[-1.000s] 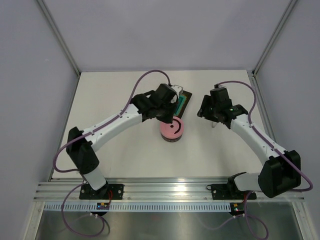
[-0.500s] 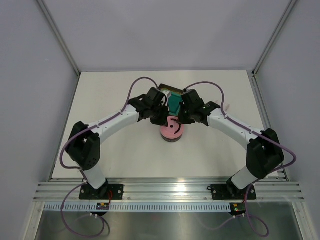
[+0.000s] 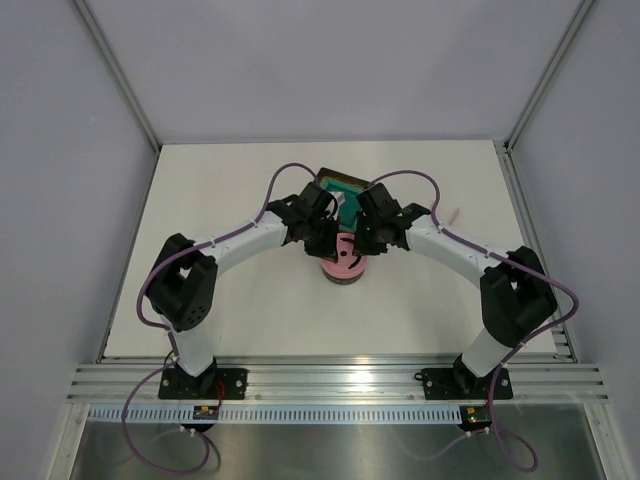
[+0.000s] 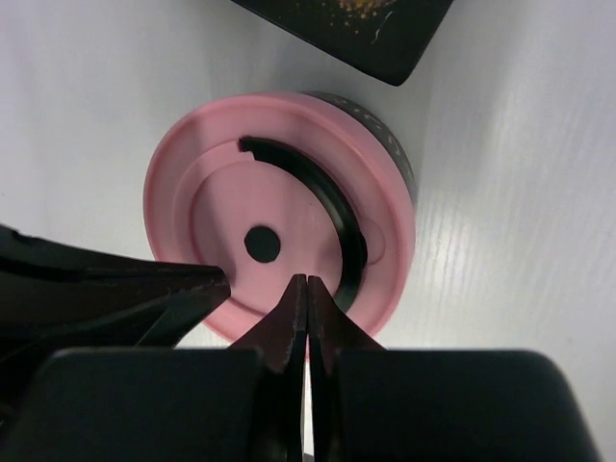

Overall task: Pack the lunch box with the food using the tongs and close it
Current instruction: Close the box lid on the packing box.

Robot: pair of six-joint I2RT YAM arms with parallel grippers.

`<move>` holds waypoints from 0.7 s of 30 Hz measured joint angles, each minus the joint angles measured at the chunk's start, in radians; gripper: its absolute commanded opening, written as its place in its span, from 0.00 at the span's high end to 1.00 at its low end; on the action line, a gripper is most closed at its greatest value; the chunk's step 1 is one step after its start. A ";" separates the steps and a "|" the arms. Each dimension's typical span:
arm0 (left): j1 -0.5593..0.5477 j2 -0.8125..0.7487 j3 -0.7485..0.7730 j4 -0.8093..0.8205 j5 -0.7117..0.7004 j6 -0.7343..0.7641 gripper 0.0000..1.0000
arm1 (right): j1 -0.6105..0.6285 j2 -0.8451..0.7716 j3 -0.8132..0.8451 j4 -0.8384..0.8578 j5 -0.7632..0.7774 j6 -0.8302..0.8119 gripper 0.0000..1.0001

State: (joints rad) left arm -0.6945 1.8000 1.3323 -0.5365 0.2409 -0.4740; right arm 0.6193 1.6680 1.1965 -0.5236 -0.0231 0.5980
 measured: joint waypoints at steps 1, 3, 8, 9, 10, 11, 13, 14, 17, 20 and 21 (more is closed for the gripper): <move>0.000 0.000 0.002 -0.006 -0.001 0.003 1.00 | 0.000 -0.013 0.003 -0.012 0.010 -0.003 1.00; 0.000 -0.005 0.003 -0.016 -0.003 0.006 1.00 | 0.000 -0.041 0.016 -0.031 0.024 -0.008 1.00; 0.002 -0.041 0.008 -0.039 -0.011 0.006 1.00 | 0.000 -0.099 0.064 -0.041 0.045 -0.020 1.00; 0.003 -0.048 0.010 -0.038 -0.011 0.006 1.00 | 0.000 -0.101 0.068 -0.039 0.049 -0.021 1.00; 0.004 -0.050 0.010 -0.035 -0.011 0.006 1.00 | 0.000 -0.097 0.067 -0.036 0.049 -0.021 1.00; 0.005 -0.050 0.010 -0.035 -0.011 0.006 1.00 | 0.000 -0.092 0.063 -0.033 0.049 -0.021 1.00; 0.006 -0.044 0.010 -0.035 -0.010 0.006 1.00 | 0.000 -0.068 0.038 -0.016 0.048 -0.018 1.00; 0.006 -0.039 0.009 -0.031 -0.009 0.006 1.00 | 0.000 -0.048 0.023 -0.013 0.048 -0.016 1.00; 0.006 -0.010 -0.002 -0.014 -0.003 0.006 1.00 | -0.001 0.019 -0.003 0.022 0.023 0.005 1.00; 0.008 0.000 -0.007 0.009 0.017 0.005 1.00 | 0.004 0.018 -0.006 0.039 0.030 0.010 1.00; 0.008 -0.001 -0.007 0.008 0.017 0.005 1.00 | 0.004 0.014 -0.008 0.035 0.034 0.010 1.00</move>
State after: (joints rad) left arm -0.6861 1.7992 1.3251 -0.5289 0.2577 -0.4690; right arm 0.6235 1.6821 1.1881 -0.4889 0.0109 0.6083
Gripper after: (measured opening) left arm 0.002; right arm 0.007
